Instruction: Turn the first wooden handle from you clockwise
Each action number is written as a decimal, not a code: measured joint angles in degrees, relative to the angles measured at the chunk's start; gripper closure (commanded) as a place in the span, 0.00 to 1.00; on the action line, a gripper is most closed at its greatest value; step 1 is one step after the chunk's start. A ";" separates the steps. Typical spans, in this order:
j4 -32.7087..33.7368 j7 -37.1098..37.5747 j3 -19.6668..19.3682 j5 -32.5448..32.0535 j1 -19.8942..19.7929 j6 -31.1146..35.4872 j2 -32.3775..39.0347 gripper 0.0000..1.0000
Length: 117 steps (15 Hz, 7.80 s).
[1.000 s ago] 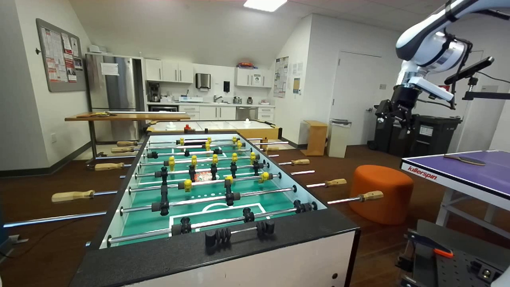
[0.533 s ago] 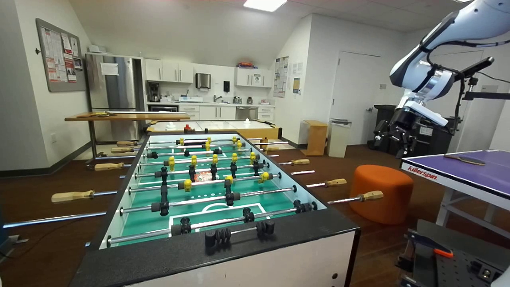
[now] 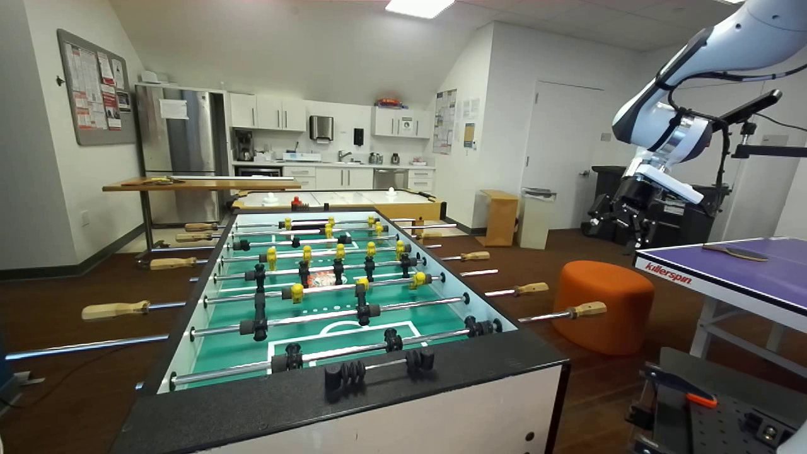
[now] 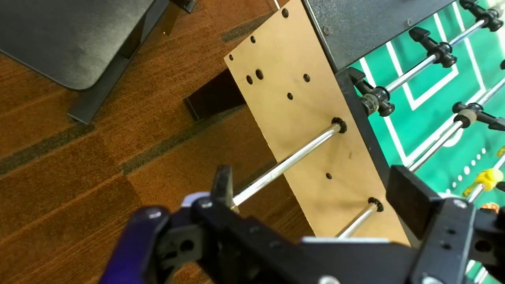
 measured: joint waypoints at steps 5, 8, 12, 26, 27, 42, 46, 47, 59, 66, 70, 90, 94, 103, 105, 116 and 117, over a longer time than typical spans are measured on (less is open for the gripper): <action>6.76 -6.88 1.53 8.45 -8.04 -7.31 8.96 0.00; 14.91 -11.69 4.38 10.25 -15.79 -14.44 17.54 0.00; 25.78 -13.66 10.27 9.92 -24.94 -20.90 28.08 0.00; 29.56 -22.48 16.37 10.27 -33.25 -20.51 33.40 0.00; 30.68 -24.32 17.06 10.27 -34.80 -20.57 34.83 0.00; 37.32 -34.35 23.32 10.21 -43.82 -21.95 43.85 0.00; 39.36 -39.55 25.48 10.21 -46.17 -24.78 46.83 0.00; 40.27 -41.35 25.96 10.24 -46.92 -25.26 47.95 0.00; 46.57 -46.86 30.42 19.60 -52.37 -27.34 57.49 0.00; 48.03 -46.86 30.65 19.60 -51.62 -28.49 59.19 0.00; 51.58 -46.86 31.58 19.63 -51.36 -30.39 62.04 0.00; 61.56 -46.85 33.43 19.71 -49.16 -34.59 69.31 0.51; 62.06 -46.85 33.42 19.71 -49.04 -34.58 69.77 0.81; 62.69 -45.22 33.35 19.87 -49.03 -34.73 70.31 0.84; 62.72 -41.73 33.16 19.87 -48.88 -34.73 70.30 0.84; 62.72 -20.78 32.46 19.36 -48.17 -34.54 70.08 0.84; 62.73 -19.35 32.46 19.28 -48.15 -34.54 70.08 0.84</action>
